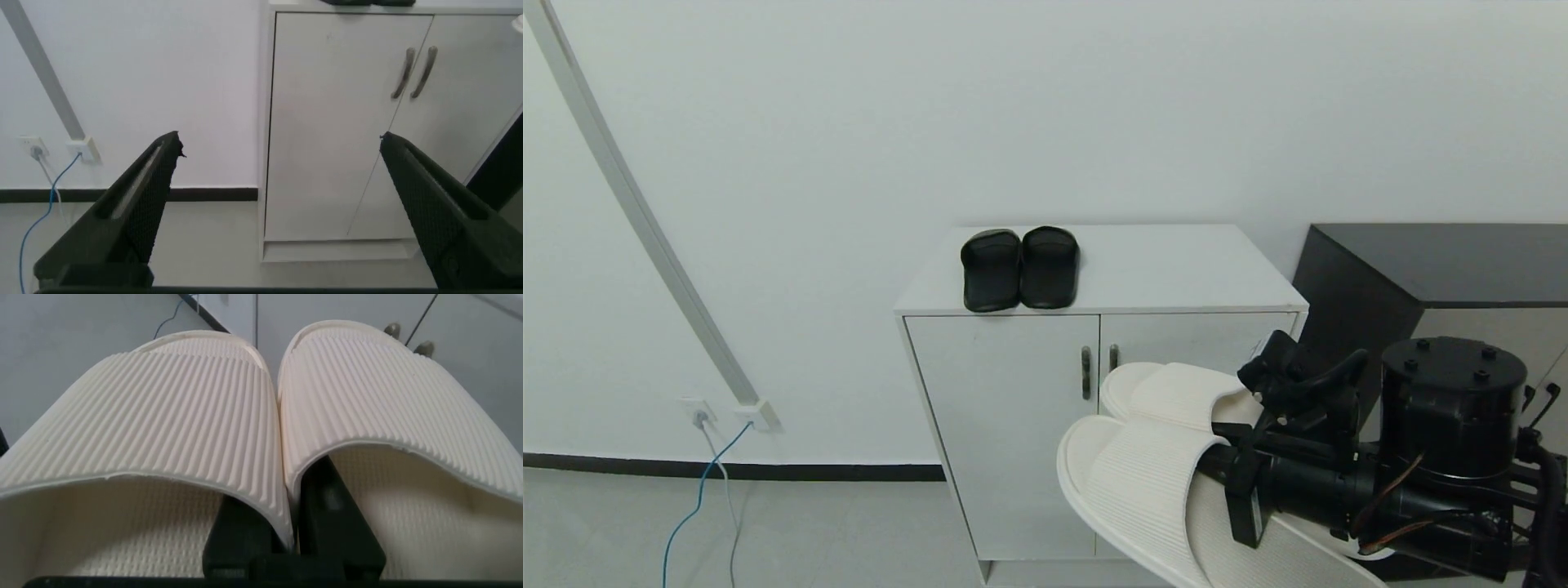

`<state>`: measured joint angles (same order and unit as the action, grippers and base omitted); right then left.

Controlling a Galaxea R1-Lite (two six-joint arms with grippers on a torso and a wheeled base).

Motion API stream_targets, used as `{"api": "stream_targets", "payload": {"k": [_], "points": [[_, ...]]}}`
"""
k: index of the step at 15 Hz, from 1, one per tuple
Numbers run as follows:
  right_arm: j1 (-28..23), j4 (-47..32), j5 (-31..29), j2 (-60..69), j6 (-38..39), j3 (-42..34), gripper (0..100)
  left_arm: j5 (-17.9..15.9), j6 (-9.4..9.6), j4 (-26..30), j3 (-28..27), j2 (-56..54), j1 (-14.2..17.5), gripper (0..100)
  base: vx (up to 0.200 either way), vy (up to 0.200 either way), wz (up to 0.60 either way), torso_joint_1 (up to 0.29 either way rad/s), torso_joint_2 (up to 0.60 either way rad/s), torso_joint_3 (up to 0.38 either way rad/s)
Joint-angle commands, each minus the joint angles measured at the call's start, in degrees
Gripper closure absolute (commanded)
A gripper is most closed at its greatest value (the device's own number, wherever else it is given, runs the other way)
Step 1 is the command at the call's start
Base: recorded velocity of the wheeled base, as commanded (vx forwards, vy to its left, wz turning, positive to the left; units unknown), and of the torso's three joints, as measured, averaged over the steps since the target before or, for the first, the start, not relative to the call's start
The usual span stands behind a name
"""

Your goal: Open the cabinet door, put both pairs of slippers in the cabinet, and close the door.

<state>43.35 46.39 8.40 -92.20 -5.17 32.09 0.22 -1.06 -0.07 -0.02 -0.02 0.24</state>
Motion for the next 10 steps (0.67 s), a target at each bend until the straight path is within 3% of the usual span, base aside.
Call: {"api": "stream_targets", "payload": {"k": [1,10], "points": [[0.07,0.11,0.04,-0.18,-0.1,-0.27,100,0.04,0.01,-0.01,0.02,0.02,-0.07,0,0.0,0.0,0.0,-0.212,0.54,0.33],[0.07,0.99,0.13,-0.53,-0.54,-2.38,100,0.13,0.01,-0.01,0.02,0.02,-0.07,0,0.0,0.0,0.0,-0.188,0.51,0.32]]}}
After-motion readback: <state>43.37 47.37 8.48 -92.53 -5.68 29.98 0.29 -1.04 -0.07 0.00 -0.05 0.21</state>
